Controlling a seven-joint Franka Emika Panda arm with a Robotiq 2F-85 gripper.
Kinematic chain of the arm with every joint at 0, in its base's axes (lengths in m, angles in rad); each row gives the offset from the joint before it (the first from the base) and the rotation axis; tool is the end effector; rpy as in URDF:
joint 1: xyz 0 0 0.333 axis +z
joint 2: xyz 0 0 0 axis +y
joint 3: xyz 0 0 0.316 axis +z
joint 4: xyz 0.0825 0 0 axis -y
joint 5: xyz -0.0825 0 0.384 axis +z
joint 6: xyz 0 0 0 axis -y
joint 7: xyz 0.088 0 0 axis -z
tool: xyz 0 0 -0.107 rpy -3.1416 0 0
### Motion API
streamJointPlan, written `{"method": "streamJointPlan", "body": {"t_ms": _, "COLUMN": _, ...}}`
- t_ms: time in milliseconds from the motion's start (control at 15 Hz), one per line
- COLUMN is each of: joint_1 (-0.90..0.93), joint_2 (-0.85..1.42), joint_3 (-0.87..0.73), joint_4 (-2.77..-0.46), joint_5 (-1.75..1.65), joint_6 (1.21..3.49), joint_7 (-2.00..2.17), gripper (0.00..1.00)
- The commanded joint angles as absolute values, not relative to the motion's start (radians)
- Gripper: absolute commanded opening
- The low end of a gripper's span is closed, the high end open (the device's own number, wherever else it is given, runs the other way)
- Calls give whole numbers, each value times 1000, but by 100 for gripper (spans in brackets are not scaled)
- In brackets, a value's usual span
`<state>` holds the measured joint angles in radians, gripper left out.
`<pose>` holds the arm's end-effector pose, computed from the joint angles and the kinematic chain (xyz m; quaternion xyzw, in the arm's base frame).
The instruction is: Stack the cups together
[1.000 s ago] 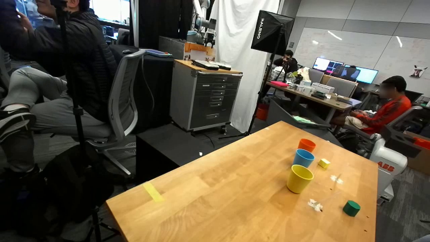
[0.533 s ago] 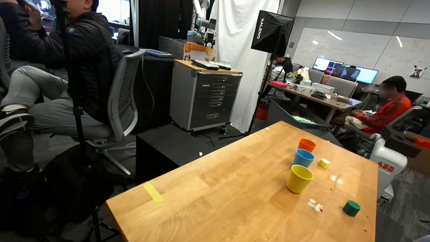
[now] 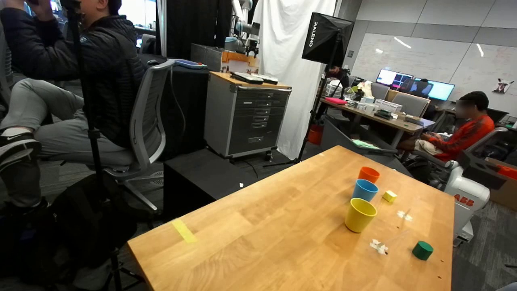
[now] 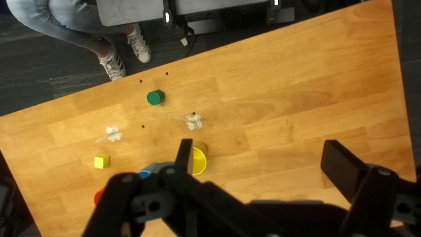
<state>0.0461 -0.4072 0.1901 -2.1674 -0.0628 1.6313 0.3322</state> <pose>0.4060 0.1009 0.5445 0.9939 -0.0538 -0.0465 0.0844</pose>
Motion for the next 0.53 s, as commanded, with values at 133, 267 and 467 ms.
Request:
{"method": "streamJointPlan", "body": {"t_ms": 133, "joint_1": -37, "joint_2": -357, "joint_3": 119, "joint_4": -2172, "joint_5": -118, "joint_6": 1810, "joint_7": 428, "gripper": 100}}
{"method": "streamJointPlan", "body": {"t_ms": 267, "joint_1": -75, "joint_2": -331, "joint_3": 86, "joint_4": -2167, "joint_5": -143, "joint_6": 1865, "joint_7": 456, "gripper": 100}}
{"method": "streamJointPlan", "body": {"t_ms": 467, "joint_1": -128, "joint_2": -286, "joint_3": 37, "joint_4": -2162, "joint_5": -167, "joint_6": 1943, "joint_7": 497, "gripper": 100}}
